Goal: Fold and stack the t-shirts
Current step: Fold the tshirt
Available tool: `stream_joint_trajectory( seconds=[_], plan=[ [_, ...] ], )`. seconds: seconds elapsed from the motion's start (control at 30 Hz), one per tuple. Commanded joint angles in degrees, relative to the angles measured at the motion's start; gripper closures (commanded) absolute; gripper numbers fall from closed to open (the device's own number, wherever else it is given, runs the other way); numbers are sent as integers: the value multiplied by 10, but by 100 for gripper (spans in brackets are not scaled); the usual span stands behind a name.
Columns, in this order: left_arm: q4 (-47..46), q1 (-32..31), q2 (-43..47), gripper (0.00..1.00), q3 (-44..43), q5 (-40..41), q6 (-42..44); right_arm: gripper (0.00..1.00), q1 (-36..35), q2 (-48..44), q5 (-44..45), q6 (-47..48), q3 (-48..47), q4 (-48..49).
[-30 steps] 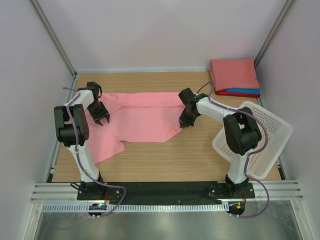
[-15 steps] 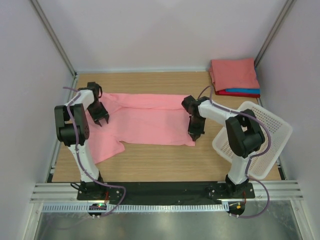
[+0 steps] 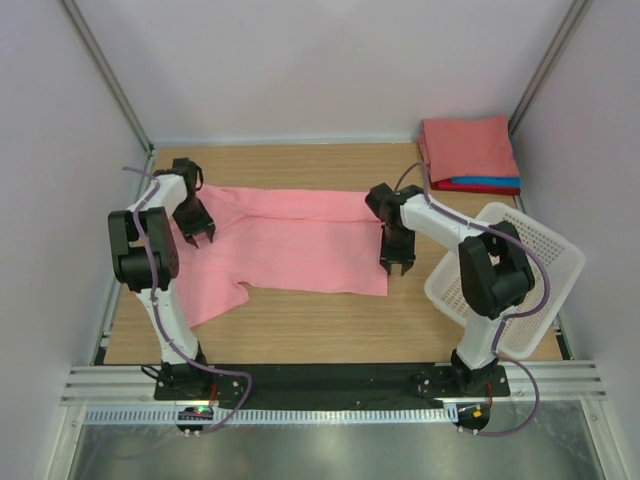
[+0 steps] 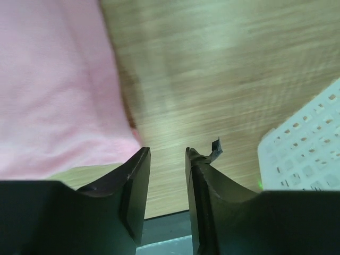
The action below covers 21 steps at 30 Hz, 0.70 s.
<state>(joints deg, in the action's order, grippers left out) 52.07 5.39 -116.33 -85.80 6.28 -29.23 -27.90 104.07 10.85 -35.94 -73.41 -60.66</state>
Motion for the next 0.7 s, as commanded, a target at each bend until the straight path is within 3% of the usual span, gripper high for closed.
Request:
stream_joint_trajectory(
  seconds=[0.0, 0.13, 0.23, 0.5, 0.67],
  plan=[
    [24, 1, 25, 57, -58, 8, 10, 60, 3, -34, -28, 13, -67, 10],
    [18, 1, 22, 56, -54, -1, 10, 70, 1, -12, -100, -12, -45, 80],
    [-6, 1, 16, 56, -64, -42, 8, 76, 1, -1, -154, -31, 22, 157],
    [-58, 1, 14, 53, -120, -66, -7, 79, 25, 25, -1, 11, 37, 114],
    [-3, 2, -21, 52, -215, -25, 10, 77, 75, -2, -21, 46, 14, 105]
  ],
)
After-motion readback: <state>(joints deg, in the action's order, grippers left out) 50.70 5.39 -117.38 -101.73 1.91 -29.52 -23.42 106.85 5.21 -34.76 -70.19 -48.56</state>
